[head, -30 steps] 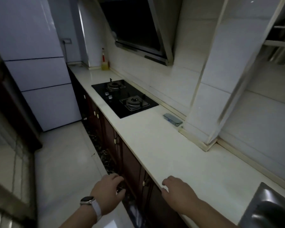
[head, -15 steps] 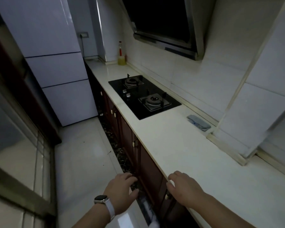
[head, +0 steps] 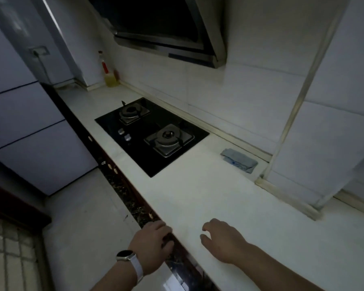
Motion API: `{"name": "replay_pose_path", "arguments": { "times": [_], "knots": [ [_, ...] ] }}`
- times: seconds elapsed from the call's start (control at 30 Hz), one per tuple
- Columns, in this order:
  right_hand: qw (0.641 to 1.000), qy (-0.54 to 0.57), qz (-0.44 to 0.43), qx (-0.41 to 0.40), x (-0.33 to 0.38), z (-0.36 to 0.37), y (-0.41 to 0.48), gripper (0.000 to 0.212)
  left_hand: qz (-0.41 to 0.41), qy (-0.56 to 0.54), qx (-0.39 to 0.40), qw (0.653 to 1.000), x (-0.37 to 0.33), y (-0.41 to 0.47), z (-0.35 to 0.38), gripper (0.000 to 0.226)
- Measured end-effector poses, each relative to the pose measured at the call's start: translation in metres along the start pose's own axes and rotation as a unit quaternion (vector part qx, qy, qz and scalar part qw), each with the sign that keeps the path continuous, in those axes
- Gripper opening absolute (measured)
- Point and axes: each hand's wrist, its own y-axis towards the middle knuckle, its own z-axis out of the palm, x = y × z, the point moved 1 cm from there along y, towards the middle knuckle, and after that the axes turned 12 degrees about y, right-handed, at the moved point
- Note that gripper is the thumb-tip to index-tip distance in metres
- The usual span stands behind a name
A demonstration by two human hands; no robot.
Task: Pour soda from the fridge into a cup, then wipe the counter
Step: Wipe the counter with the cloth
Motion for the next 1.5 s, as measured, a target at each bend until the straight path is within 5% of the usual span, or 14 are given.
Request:
{"name": "replay_pose_path", "arguments": {
  "times": [0.17, 0.27, 0.43, 0.97, 1.27, 1.5],
  "knots": [
    [0.999, 0.012, 0.030, -0.034, -0.014, -0.037, 0.023, 0.047, 0.032, 0.004, 0.002, 0.999, -0.003, 0.048, -0.017, 0.056],
    [0.997, 0.016, 0.051, -0.050, -0.024, -0.053, 0.025, 0.047, 0.057, -0.013, 0.011, 0.998, -0.009, 0.071, -0.026, 0.083],
    [0.991, 0.046, 0.105, -0.070, -0.048, -0.063, 0.025, 0.047, 0.117, 0.018, 0.022, 0.993, -0.024, 0.124, -0.029, 0.053],
    [0.944, 0.075, 0.299, -0.120, -0.065, -0.112, 0.098, 0.049, 0.308, 0.067, 0.056, 0.947, -0.042, 0.323, -0.048, 0.053],
    [0.934, 0.030, 0.319, -0.160, -0.093, -0.155, 0.183, 0.049, 0.345, 0.023, 0.043, 0.938, -0.080, 0.414, -0.064, 0.052],
    [0.941, -0.006, 0.317, -0.123, -0.146, -0.167, 0.237, 0.064, 0.368, 0.039, 0.011, 0.929, -0.117, 0.473, -0.036, 0.072]
  ]
}}
